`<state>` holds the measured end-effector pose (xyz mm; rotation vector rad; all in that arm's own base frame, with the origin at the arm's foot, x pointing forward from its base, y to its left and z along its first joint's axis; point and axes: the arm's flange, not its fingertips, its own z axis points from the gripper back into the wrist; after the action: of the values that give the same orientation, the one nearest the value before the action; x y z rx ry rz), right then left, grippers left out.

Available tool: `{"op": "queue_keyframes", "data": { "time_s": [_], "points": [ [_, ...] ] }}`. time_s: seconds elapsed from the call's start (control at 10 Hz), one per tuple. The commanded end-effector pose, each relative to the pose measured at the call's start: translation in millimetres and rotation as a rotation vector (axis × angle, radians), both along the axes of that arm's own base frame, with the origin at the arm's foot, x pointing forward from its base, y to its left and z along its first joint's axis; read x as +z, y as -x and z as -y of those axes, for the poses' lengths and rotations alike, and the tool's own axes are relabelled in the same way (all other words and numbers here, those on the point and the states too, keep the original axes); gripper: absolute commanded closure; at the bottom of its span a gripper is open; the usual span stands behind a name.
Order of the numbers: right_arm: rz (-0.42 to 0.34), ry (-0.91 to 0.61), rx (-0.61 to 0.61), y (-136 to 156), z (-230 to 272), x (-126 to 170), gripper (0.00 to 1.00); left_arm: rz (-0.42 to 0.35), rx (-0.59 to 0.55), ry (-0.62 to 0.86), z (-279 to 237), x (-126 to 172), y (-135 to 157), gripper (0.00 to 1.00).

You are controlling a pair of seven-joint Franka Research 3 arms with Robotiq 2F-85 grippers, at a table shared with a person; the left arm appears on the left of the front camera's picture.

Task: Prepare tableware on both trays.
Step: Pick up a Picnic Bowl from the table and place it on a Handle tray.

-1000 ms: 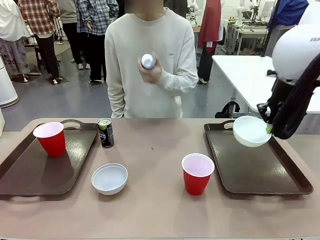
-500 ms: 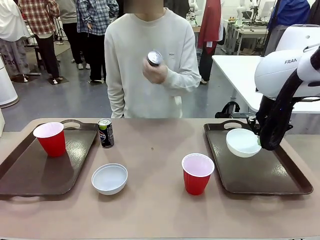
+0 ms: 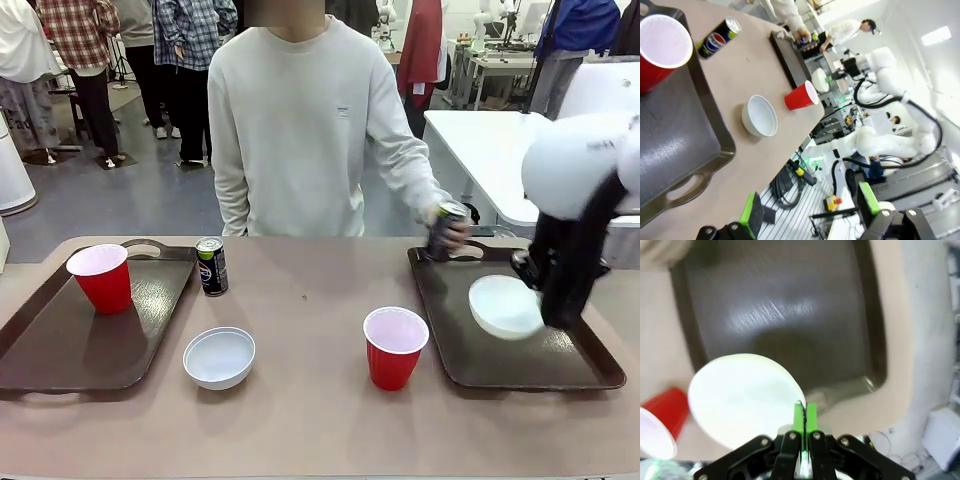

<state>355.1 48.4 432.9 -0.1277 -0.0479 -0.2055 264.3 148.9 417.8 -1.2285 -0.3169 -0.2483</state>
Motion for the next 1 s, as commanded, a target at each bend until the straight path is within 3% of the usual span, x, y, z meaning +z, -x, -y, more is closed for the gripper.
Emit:
{"op": "queue_keyframes", "data": {
  "time_s": [0.0,0.1,0.4,0.6,0.8,0.9],
  "points": [
    [0.067,0.057,-0.048,73,4,17,0.98,0.008,0.0,0.012,0,2,1,0.0],
    [0.047,-0.008,-0.07,57,6,15,0.98,0.008,0.0,0.012,0,2,1,0.0],
    [-0.038,-0.017,-0.057,31,-8,0,0.98,0.008,0.0,0.012,0,2,1,0.0],
    [-0.048,-0.032,-0.054,20,-15,-2,0.98,0.008,0.0,0.012,0,2,1,0.0],
    [0.022,-0.076,-0.051,-39,-19,-4,0.98,0.008,0.0,0.012,0,2,1,0.0],
    [-0.001,-0.077,-0.033,-56,-20,-10,0.98,0.008,0.0,0.012,0,2,1,0.0]
  ]
}}
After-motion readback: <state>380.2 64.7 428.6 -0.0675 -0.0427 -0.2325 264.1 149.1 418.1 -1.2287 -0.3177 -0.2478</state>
